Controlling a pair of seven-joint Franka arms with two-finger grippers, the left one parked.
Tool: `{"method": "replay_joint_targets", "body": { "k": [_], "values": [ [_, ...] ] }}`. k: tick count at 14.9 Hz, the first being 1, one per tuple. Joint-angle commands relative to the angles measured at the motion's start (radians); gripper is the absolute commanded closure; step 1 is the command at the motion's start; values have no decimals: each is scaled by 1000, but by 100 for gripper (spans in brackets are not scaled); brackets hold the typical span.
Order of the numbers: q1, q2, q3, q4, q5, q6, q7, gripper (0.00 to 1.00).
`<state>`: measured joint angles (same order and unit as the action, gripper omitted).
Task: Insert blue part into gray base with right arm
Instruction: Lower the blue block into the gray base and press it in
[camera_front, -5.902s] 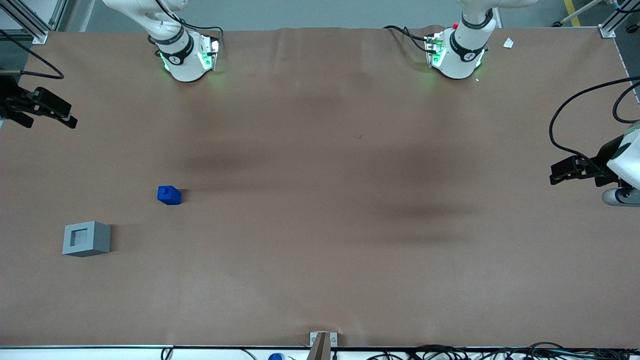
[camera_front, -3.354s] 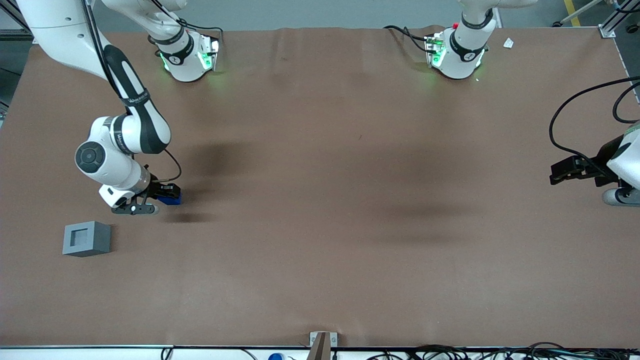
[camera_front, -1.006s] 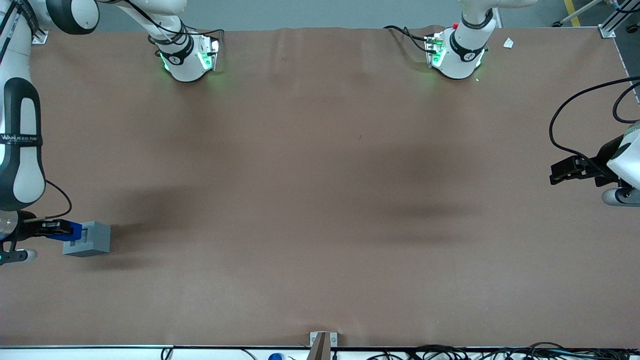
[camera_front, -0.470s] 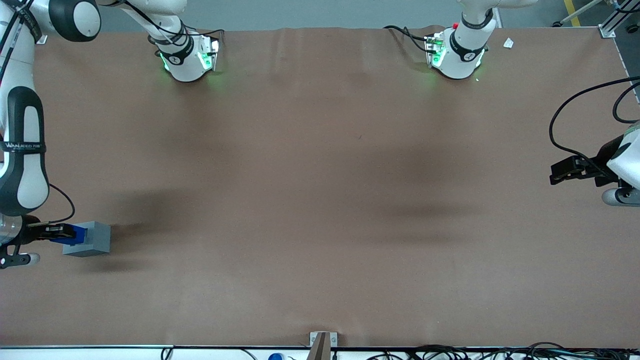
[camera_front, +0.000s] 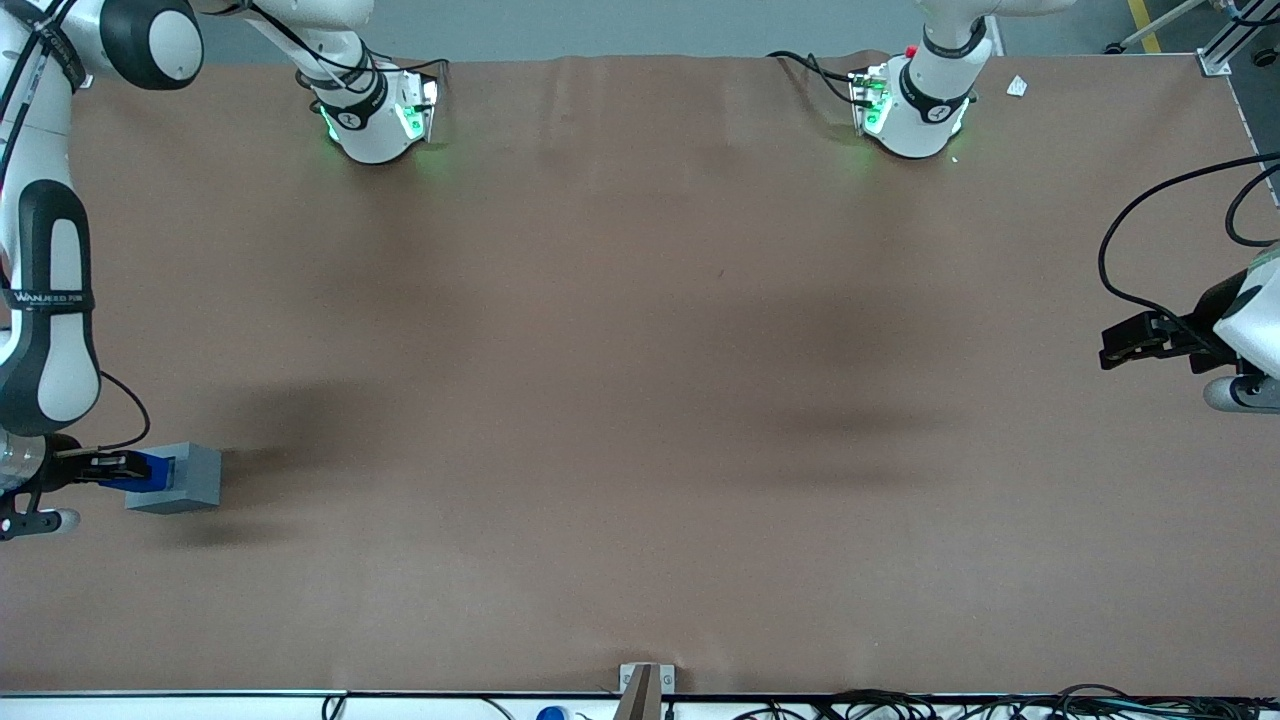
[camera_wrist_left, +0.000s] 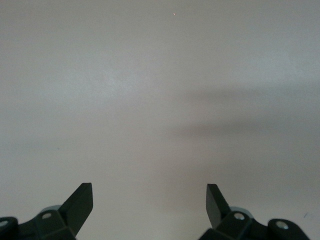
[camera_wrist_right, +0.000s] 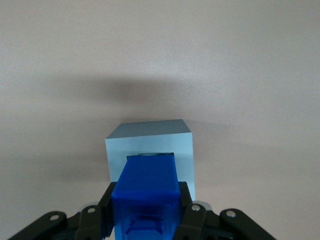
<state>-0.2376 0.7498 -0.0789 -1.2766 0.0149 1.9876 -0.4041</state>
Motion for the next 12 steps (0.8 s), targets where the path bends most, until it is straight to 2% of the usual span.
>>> {"method": "replay_joint_targets", "body": {
  "k": [1, 12],
  "values": [
    [17, 14, -9, 17, 11, -3, -5, 97],
    [18, 14, -18, 20, 11, -9, -18, 96]
  ]
}}
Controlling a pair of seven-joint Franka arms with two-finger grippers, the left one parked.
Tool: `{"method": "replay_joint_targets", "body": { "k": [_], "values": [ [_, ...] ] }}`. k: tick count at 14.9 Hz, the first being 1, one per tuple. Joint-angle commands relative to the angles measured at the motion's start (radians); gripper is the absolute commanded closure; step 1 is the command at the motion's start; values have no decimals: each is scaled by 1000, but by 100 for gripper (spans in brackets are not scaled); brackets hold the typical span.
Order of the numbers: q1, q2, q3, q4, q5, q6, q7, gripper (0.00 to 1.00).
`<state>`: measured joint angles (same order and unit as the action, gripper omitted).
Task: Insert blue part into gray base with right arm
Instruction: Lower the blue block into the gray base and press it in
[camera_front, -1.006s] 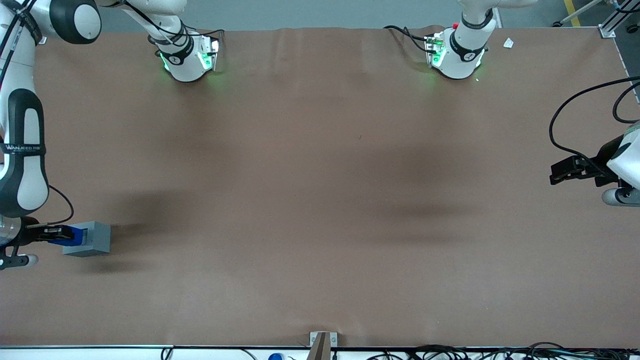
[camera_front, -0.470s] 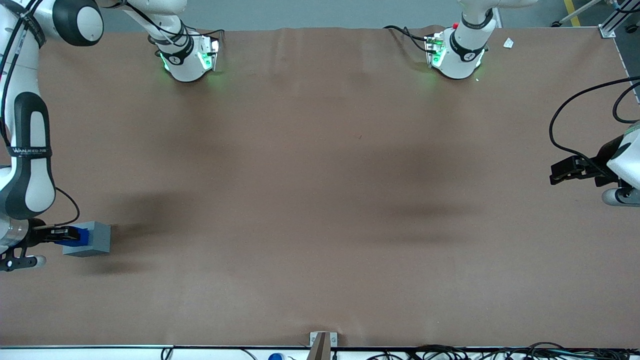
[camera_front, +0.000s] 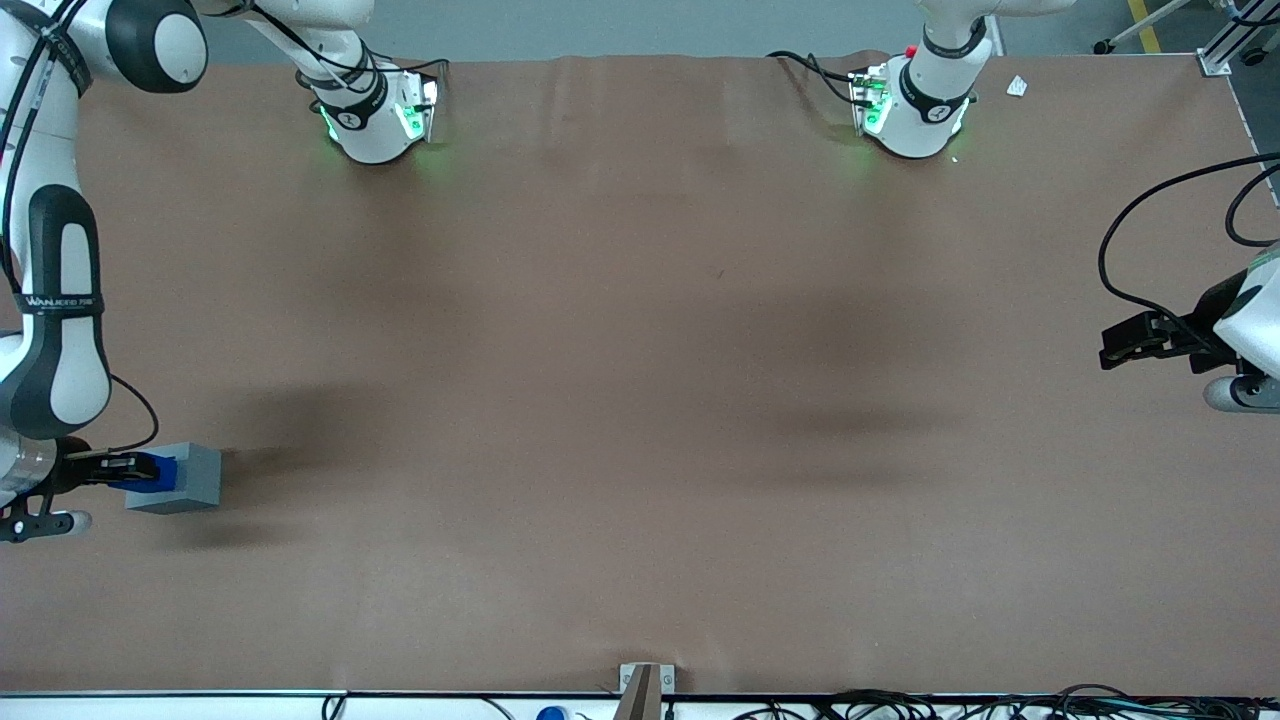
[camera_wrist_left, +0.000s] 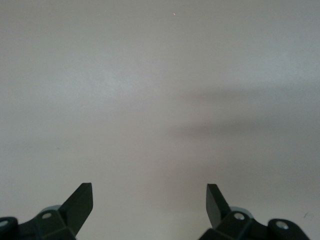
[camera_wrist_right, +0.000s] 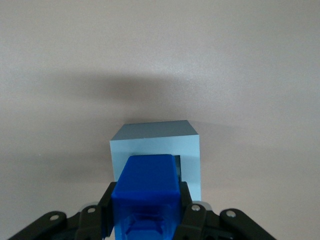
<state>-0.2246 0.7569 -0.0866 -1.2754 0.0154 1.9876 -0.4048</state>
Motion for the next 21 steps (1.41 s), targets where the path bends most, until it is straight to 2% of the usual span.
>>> {"method": "replay_joint_targets", "body": {
  "k": [1, 21],
  "values": [
    [5, 7, -10, 19, 14, -7, -17, 96],
    [4, 7, -16, -1, 20, -4, -17, 96]
  ]
}}
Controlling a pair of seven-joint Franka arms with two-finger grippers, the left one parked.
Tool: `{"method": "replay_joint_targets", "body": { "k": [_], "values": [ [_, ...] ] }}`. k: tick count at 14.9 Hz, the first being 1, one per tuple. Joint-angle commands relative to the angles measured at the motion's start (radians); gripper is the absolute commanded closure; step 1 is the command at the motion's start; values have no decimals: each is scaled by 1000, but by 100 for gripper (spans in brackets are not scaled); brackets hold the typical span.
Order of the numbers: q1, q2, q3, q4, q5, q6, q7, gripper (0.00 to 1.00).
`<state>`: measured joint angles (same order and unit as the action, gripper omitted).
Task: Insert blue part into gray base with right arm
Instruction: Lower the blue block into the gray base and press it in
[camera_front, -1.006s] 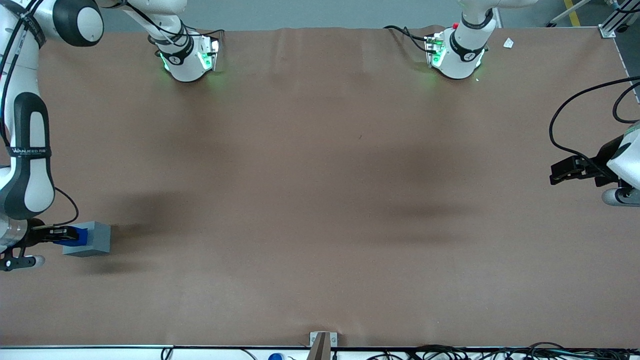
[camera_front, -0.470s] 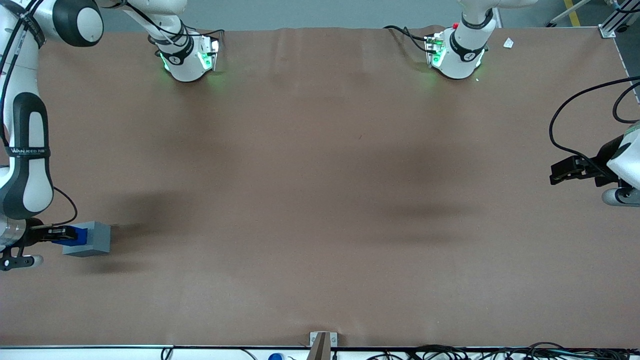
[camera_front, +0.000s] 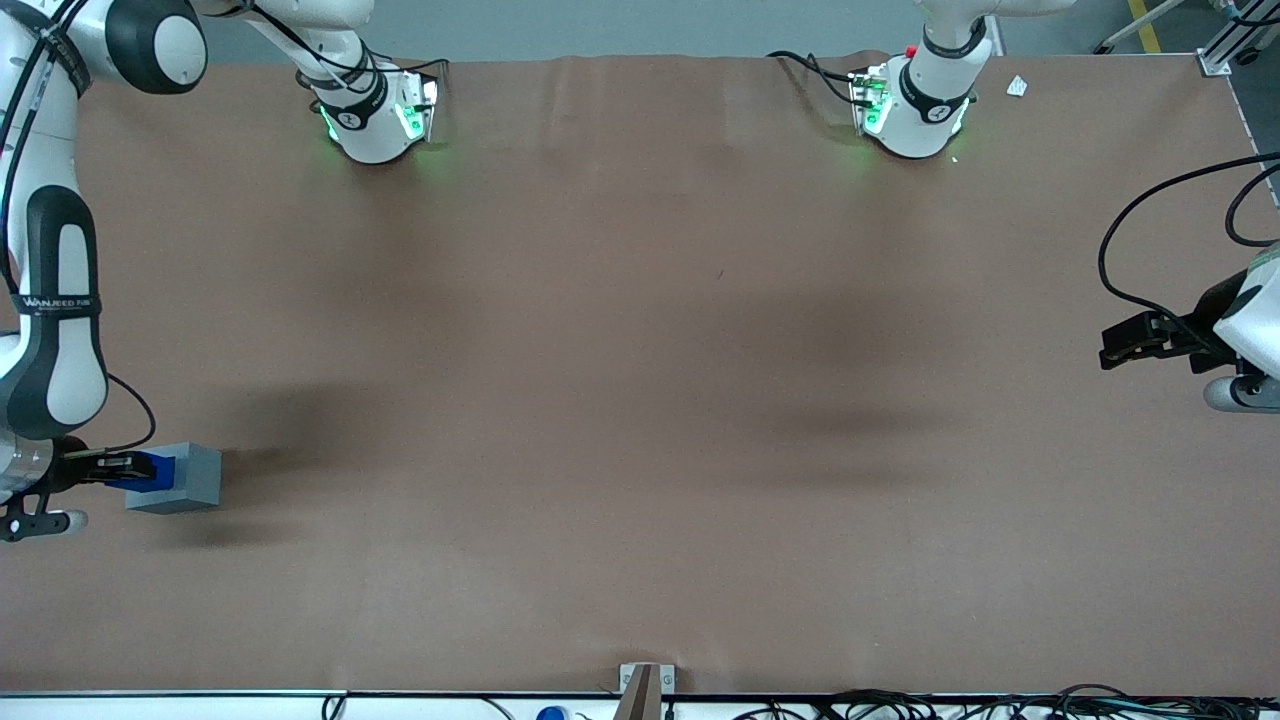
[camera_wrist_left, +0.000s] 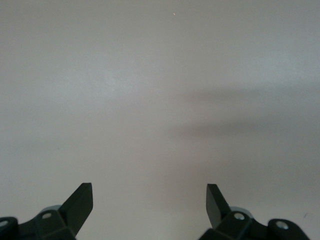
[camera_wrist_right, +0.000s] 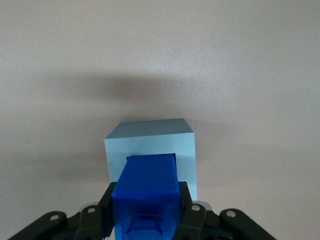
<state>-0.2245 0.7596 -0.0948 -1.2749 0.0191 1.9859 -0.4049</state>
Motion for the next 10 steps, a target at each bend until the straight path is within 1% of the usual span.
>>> {"method": "replay_joint_targets", "body": {
  "k": [1, 5, 8, 10],
  "values": [
    [4, 4, -8, -1, 15, -3, -17, 96],
    [4, 4, -8, -6, 15, 7, -18, 95],
    [4, 6, -8, -8, 15, 14, -15, 88],
    [4, 6, -8, -8, 15, 13, -15, 69]
  ]
}}
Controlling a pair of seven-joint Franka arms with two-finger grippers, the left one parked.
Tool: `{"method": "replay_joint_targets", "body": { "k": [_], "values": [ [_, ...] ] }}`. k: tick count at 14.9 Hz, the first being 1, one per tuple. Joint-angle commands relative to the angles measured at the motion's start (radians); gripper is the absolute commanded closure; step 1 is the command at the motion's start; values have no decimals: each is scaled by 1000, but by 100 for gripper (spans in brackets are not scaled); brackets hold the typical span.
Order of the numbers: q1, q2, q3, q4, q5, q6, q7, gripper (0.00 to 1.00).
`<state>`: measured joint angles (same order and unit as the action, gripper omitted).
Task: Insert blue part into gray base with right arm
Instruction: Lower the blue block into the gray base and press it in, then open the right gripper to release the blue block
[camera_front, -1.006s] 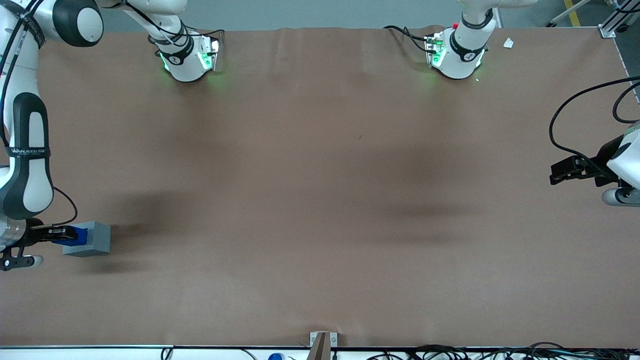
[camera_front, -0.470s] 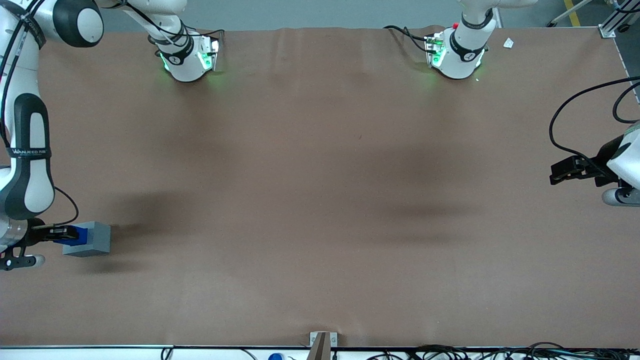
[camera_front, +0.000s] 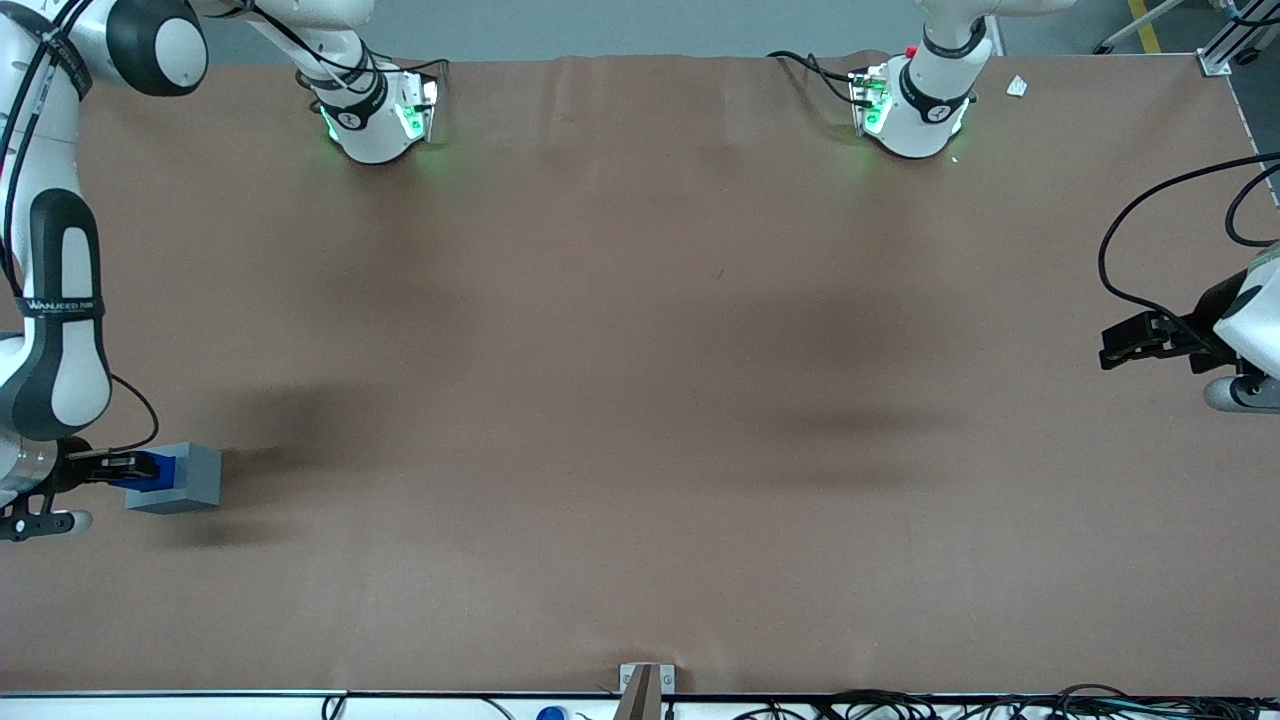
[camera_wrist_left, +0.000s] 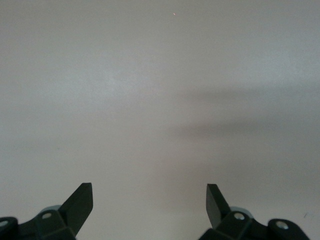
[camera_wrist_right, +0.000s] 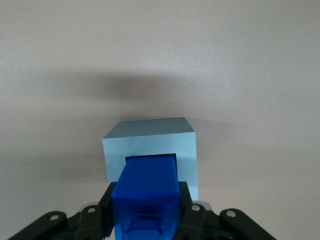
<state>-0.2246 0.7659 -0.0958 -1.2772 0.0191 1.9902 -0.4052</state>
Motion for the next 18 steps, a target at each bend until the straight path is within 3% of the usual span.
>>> {"method": "replay_joint_targets", "body": {
  "k": [1, 2, 4, 12, 15, 18],
  "values": [
    [4, 1, -7, -5, 15, 9, -14, 63],
    [4, 1, -7, -5, 15, 9, -15, 49],
    [4, 1, -7, -5, 15, 9, -14, 2],
    [4, -48, 2, 1, 18, -49, -3, 0],
    [-18, -124, 31, -1, 91, -138, 20, 0],
    [14, -239, 33, -7, 96, -246, 124, 0]
  ]
}}
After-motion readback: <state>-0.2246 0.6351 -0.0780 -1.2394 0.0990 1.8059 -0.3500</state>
